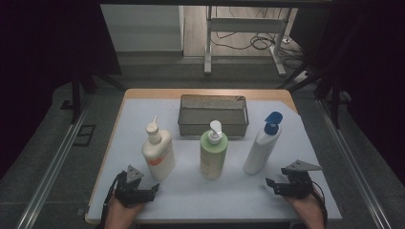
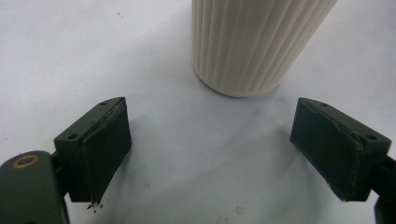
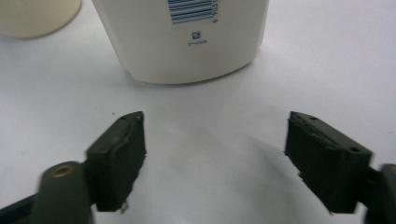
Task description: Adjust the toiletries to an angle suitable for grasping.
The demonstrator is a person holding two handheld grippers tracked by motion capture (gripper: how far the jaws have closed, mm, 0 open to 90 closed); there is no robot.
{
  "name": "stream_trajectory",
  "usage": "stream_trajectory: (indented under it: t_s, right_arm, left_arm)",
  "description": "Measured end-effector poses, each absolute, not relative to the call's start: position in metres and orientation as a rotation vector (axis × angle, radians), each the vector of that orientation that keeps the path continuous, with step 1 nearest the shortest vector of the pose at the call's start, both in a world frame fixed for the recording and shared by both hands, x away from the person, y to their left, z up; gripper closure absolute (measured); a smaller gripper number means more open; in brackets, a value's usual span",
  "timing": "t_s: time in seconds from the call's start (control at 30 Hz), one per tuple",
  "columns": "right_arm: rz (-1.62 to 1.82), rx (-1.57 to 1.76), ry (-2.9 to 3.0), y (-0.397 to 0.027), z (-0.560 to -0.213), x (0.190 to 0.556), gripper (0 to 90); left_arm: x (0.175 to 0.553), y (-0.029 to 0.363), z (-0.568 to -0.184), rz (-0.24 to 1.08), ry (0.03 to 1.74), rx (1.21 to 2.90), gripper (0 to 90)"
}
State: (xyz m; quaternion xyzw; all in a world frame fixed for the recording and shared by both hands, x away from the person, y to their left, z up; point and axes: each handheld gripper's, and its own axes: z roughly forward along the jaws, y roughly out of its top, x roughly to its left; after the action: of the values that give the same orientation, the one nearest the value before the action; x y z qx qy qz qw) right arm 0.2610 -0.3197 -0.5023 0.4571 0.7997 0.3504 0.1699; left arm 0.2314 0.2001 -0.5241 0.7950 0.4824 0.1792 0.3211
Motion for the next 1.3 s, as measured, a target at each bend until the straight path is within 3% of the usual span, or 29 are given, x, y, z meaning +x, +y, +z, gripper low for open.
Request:
stream_trajectory:
  t_s: [0.07,0.13,0.23,0.27,0.53,0.9,1.3]
  right_arm:
    - [0.997,1.299,2.268,-0.320,-0.502,0.261,25.1]
    - [1.014,1.290,2.267,-0.322,-0.498,0.262,35.4]
    - [1.012,1.262,2.273,-0.321,-0.496,0.262,38.4]
    - [1.027,1.269,2.274,-0.322,-0.494,0.263,44.1]
    - [1.021,1.281,2.289,-0.326,-0.490,0.268,57.9]
    - [1.051,1.246,2.279,-0.330,-0.484,0.283,88.4]
    - [1.074,1.258,2.265,-0.325,-0.480,0.302,89.9]
  left_arm:
    - [0.231,0.200,-0.524,0.471,1.267,2.088,12.1]
    - [0.231,0.200,-0.524,0.471,1.267,2.088,12.1]
    - [0.231,0.200,-0.524,0.471,1.267,2.088,12.1]
    - [0.231,0.200,-0.524,0.471,1.267,2.088,12.1]
    - [0.231,0.200,-0.524,0.474,1.268,2.088,12.1]
    - [0.231,0.200,-0.524,0.475,1.267,2.087,12.1]
    - [0.231,0.200,-0.524,0.475,1.267,2.086,12.1]
